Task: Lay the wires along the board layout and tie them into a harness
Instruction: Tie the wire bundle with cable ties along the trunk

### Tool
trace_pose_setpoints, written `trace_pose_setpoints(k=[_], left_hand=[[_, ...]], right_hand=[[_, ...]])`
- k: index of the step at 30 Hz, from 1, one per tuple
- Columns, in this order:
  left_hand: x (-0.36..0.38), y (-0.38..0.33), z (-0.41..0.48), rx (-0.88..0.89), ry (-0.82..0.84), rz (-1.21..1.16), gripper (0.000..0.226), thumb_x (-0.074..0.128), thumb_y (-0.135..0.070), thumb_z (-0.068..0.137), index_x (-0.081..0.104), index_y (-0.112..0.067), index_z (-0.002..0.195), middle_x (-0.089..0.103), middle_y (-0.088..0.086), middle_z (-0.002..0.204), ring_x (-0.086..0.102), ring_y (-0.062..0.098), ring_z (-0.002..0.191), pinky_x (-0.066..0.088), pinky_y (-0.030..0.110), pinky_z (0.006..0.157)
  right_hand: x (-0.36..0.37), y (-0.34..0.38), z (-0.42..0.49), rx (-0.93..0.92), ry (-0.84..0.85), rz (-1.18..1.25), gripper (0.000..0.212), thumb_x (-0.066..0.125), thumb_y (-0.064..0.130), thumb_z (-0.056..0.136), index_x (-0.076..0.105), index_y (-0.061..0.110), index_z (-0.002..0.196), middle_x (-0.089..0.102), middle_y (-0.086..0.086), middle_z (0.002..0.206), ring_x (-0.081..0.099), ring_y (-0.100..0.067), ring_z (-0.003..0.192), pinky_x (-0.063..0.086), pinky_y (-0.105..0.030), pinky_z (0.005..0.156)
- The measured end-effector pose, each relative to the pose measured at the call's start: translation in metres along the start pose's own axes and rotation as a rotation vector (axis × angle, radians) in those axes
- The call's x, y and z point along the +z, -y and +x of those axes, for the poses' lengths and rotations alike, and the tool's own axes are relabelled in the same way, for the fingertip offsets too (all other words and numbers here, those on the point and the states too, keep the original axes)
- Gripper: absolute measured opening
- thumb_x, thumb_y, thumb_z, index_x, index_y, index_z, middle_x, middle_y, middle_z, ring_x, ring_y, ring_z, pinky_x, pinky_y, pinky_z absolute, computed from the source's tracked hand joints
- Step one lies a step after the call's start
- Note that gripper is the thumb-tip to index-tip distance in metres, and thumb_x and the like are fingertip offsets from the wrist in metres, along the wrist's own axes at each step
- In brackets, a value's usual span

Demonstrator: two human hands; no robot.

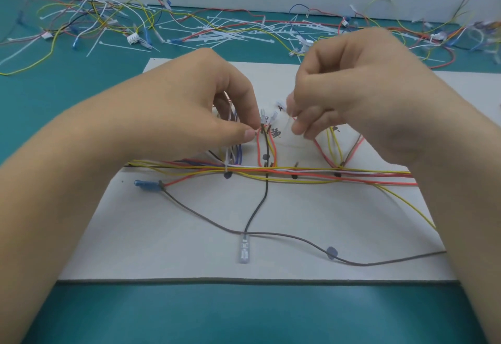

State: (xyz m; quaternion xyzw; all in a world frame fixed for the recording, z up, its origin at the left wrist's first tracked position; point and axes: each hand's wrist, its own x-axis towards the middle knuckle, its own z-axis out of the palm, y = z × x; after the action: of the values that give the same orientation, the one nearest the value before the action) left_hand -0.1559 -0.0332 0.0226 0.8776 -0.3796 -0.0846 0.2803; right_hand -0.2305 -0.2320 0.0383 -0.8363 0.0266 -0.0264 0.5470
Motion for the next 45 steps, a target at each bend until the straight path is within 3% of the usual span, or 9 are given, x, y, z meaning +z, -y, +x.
trace_pose_setpoints(k=[10, 16, 18, 21, 24, 31, 35, 39, 45], left_hand=[[0.001, 0.0, 0.002, -0.044, -0.015, 0.081, 0.026, 0.062, -0.02, 0.096, 0.076, -0.039, 0.086, 0.064, -0.031, 0.077, 0.057, -0.007, 0.059, 0.035, 0.023, 0.056], [-0.002, 0.0, -0.002, -0.047, -0.073, 0.056, 0.013, 0.067, -0.046, 0.088, 0.074, -0.037, 0.084, 0.066, -0.027, 0.076, 0.057, -0.007, 0.055, 0.038, 0.023, 0.057], [-0.005, 0.002, -0.002, -0.058, -0.058, 0.055, 0.02, 0.065, -0.06, 0.08, 0.074, -0.043, 0.085, 0.069, -0.017, 0.075, 0.057, -0.002, 0.055, 0.042, 0.025, 0.058], [-0.004, 0.005, -0.002, -0.085, -0.021, 0.078, 0.014, 0.068, -0.056, 0.077, 0.074, -0.047, 0.087, 0.072, -0.011, 0.079, 0.061, 0.002, 0.062, 0.051, 0.029, 0.063], [0.003, 0.004, 0.0, -0.074, -0.002, 0.085, 0.004, 0.078, -0.039, 0.082, 0.077, -0.043, 0.082, 0.07, -0.011, 0.083, 0.063, 0.002, 0.067, 0.049, 0.028, 0.064], [0.007, 0.001, 0.002, -0.083, -0.012, 0.033, 0.007, 0.084, -0.044, 0.073, 0.079, -0.039, 0.075, 0.068, -0.021, 0.084, 0.066, 0.004, 0.07, 0.051, 0.028, 0.065], [0.008, 0.001, 0.002, -0.094, -0.008, 0.035, 0.006, 0.083, -0.045, 0.073, 0.079, -0.041, 0.076, 0.071, -0.019, 0.082, 0.067, 0.003, 0.071, 0.052, 0.029, 0.065], [0.008, 0.001, 0.003, -0.097, -0.008, 0.035, 0.006, 0.082, -0.046, 0.072, 0.079, -0.042, 0.076, 0.07, -0.018, 0.081, 0.067, 0.004, 0.07, 0.051, 0.029, 0.064], [0.009, 0.0, 0.003, -0.103, -0.008, 0.039, 0.006, 0.08, -0.044, 0.073, 0.079, -0.039, 0.075, 0.07, -0.021, 0.083, 0.067, 0.005, 0.072, 0.046, 0.025, 0.062]], right_hand=[[-0.004, 0.008, 0.001, -0.019, -0.19, 0.332, 0.021, 0.061, -0.004, 0.087, 0.054, 0.006, 0.069, 0.062, -0.012, 0.059, 0.068, -0.028, 0.054, 0.054, -0.031, 0.052], [-0.002, 0.021, -0.005, -0.109, -0.28, 0.149, 0.023, 0.065, -0.007, 0.079, 0.049, 0.006, 0.068, 0.059, -0.019, 0.062, 0.07, -0.028, 0.05, 0.057, -0.042, 0.05], [-0.003, 0.021, -0.007, -0.203, -0.357, -0.105, 0.025, 0.065, -0.003, 0.074, 0.044, 0.006, 0.063, 0.059, -0.021, 0.061, 0.072, -0.024, 0.052, 0.058, -0.046, 0.05], [-0.006, 0.015, -0.011, -0.332, -0.422, -0.472, 0.012, 0.061, 0.012, 0.068, 0.051, 0.008, 0.063, 0.064, -0.015, 0.063, 0.073, -0.027, 0.067, 0.056, -0.041, 0.052], [-0.011, 0.003, -0.01, -0.292, -0.449, -0.451, 0.008, 0.06, 0.012, 0.066, 0.054, 0.008, 0.063, 0.066, -0.015, 0.064, 0.073, -0.033, 0.072, 0.055, -0.05, 0.057], [-0.013, -0.011, -0.017, -0.174, -0.414, -0.499, 0.009, 0.061, 0.015, 0.064, 0.056, 0.01, 0.059, 0.068, -0.012, 0.063, 0.072, -0.029, 0.068, 0.059, -0.047, 0.063], [-0.011, -0.007, -0.021, -0.174, -0.433, -0.387, 0.012, 0.065, 0.009, 0.069, 0.057, 0.003, 0.062, 0.065, -0.017, 0.058, 0.071, -0.01, 0.051, 0.059, -0.051, 0.054], [-0.011, -0.005, -0.022, -0.179, -0.446, -0.122, 0.016, 0.068, -0.002, 0.073, 0.055, -0.011, 0.067, 0.06, -0.033, 0.062, 0.071, -0.022, 0.048, 0.058, -0.049, 0.044], [-0.012, -0.006, -0.02, -0.078, -0.386, 0.122, 0.02, 0.066, -0.01, 0.077, 0.051, -0.008, 0.063, 0.061, -0.022, 0.055, 0.07, -0.031, 0.048, 0.056, -0.034, 0.046]])
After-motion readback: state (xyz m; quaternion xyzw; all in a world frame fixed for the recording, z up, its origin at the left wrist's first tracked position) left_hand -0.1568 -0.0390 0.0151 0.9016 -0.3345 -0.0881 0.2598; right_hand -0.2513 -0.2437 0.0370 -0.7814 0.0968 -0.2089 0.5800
